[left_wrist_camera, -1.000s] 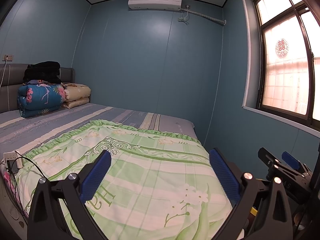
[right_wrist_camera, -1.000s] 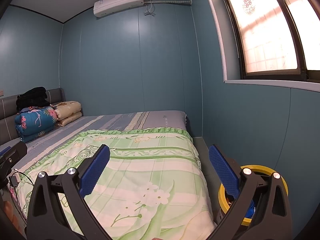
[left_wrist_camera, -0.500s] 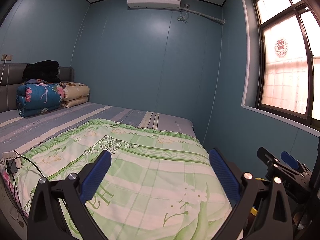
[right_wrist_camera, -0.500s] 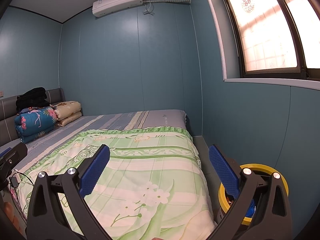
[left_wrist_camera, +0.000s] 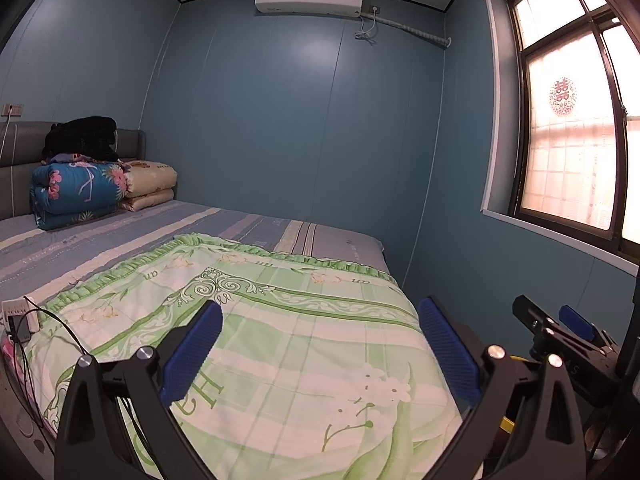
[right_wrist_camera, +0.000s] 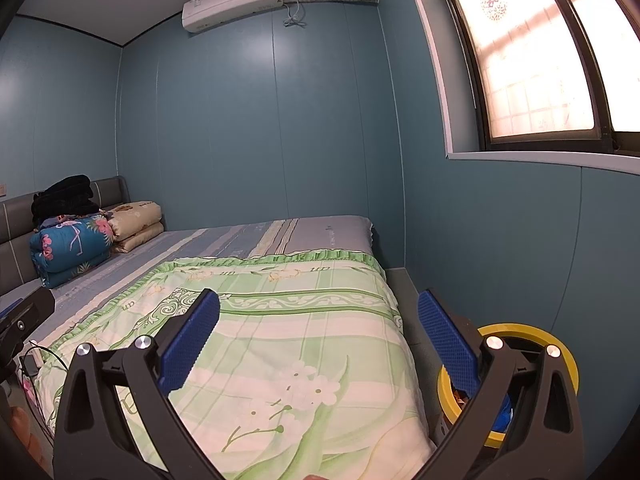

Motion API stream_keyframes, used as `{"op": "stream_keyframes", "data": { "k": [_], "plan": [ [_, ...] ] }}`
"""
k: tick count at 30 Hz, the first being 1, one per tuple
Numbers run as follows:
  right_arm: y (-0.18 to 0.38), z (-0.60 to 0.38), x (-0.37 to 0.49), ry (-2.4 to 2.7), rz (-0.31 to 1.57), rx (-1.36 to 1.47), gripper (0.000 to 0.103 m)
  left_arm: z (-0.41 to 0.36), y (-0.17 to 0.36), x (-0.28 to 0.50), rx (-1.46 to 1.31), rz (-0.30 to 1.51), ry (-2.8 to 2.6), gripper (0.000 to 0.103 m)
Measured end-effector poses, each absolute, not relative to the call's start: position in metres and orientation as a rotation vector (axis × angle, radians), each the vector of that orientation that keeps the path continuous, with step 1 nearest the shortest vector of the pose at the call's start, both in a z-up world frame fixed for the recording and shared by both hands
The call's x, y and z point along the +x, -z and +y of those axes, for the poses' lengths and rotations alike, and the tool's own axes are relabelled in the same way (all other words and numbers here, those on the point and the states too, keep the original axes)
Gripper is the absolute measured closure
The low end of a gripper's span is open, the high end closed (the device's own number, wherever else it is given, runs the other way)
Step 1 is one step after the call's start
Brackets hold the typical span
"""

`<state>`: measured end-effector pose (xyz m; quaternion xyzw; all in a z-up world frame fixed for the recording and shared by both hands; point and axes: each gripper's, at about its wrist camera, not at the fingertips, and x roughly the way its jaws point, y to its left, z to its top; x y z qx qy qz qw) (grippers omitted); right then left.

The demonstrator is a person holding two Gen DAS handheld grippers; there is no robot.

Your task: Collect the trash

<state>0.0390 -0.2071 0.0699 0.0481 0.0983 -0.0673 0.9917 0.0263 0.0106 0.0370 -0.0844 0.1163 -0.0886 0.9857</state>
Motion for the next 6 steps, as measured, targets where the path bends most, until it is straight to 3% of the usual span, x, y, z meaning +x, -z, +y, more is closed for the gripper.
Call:
{"op": "stream_keyframes", "data": {
  "k": [6],
  "plan": [
    [-0.0697,-0.2075,0.0393,0.137,0.197,0.098,0.008,0.0093,-0.0357,0.0257,-0.153,0.229,0.187,0.008]
  ]
}}
